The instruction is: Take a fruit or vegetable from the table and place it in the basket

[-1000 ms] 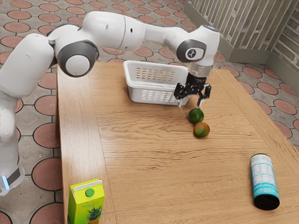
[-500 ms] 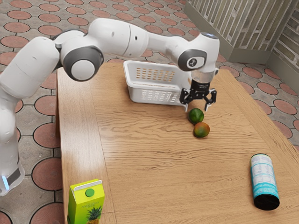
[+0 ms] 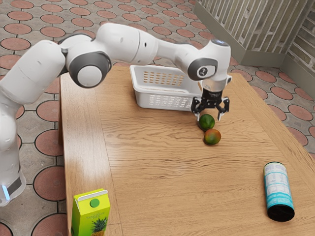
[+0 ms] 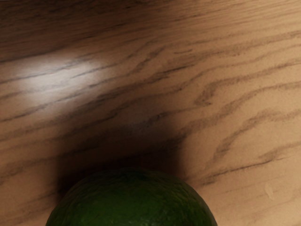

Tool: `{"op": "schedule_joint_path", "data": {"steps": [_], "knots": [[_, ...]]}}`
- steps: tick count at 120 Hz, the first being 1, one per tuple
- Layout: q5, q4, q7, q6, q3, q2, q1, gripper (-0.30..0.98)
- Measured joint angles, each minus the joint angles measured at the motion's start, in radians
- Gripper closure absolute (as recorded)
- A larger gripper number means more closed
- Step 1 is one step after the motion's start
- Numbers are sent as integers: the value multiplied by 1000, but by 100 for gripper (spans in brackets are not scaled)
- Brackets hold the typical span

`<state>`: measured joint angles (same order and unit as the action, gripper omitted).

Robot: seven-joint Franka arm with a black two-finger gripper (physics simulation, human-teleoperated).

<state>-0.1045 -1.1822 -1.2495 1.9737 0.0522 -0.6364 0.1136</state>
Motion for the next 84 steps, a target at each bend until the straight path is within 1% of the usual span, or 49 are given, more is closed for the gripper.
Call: {"op": "schedule_joint_path", "data": {"steps": [84], "knots": [[-10,4,26,42,20,-32,13,2]]}}
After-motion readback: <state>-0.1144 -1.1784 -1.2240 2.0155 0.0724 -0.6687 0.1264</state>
